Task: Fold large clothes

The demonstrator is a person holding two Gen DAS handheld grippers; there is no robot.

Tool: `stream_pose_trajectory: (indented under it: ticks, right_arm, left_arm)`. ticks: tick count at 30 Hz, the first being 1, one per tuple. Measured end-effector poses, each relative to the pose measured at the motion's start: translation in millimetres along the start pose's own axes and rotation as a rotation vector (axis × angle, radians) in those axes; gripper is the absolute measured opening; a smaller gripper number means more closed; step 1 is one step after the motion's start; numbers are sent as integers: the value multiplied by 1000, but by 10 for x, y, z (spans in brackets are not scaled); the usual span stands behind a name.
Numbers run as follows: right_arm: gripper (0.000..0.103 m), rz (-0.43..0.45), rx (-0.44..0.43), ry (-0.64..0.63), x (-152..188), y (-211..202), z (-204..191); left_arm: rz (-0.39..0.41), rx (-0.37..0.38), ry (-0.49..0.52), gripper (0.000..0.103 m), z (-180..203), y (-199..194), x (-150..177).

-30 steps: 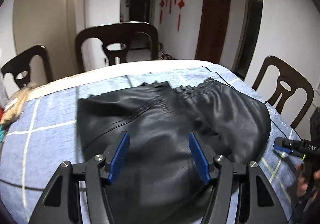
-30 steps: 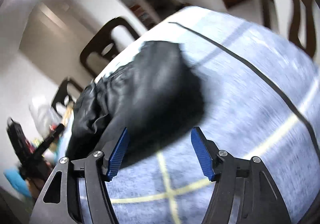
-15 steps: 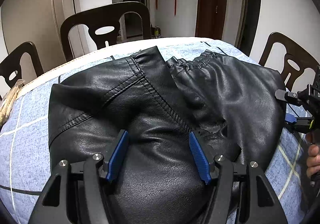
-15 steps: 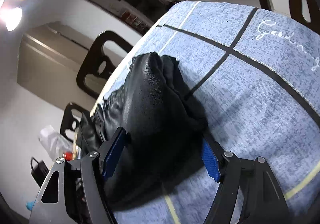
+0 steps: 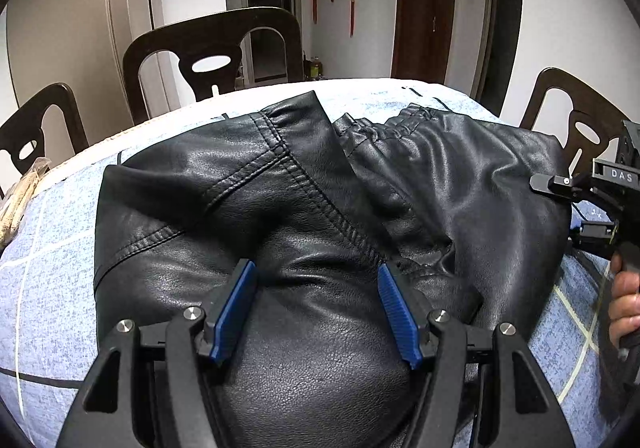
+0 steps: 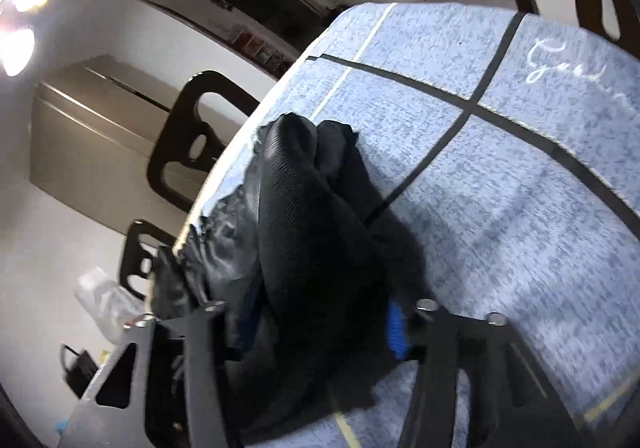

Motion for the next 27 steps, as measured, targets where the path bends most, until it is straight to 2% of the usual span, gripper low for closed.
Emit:
stream_pose_trajectory:
  ticks: [3, 7, 12, 14, 17, 20, 22, 23, 27]
  right_arm:
    - [30, 16, -31, -42, -20, -118, -166]
    - [24, 41, -83, -112, -49, -238, -529]
    - [20, 56, -164, -240, -37, -324, -1207]
    - [20, 56, -179, -307, 23, -334, -1464]
    - [19, 36, -205, -396, 160, -320, -1785]
    - [19, 15, -219, -521, 417, -250, -2107]
    - [19, -29, -222, -635, 724, -121, -2301]
    - [19, -63, -218, -713, 945, -10, -2387]
    - [19, -210, -181, -885, 1566, 491, -2380]
  left_arm:
    - [3, 0, 1, 65, 3, -2, 4]
    - [-6, 6, -6, 65, -9, -5, -17]
    - [-16, 108, -102, 64, -144, -175, -76]
    - [17, 145, -151, 64, -260, -381, -90]
    - [89, 102, -195, 64, -554, -716, -71]
    - [126, 46, -284, 64, -966, -935, 8]
    - [137, -3, -341, 63, -1226, -1032, 89]
    - [140, -19, -372, 63, -1348, -1072, 135]
    - [153, -42, -467, 63, -1694, -1207, 291]
Point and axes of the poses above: each gripper's, at about its wrist camera, not at the fingertips, and y roughly the way its jaws point, z to its right, x to its underside, the point moved 6 cm from there along y, roughly the way its jaws point, and after that the axes turned 3 degrees about x, right-handed, at the moved point
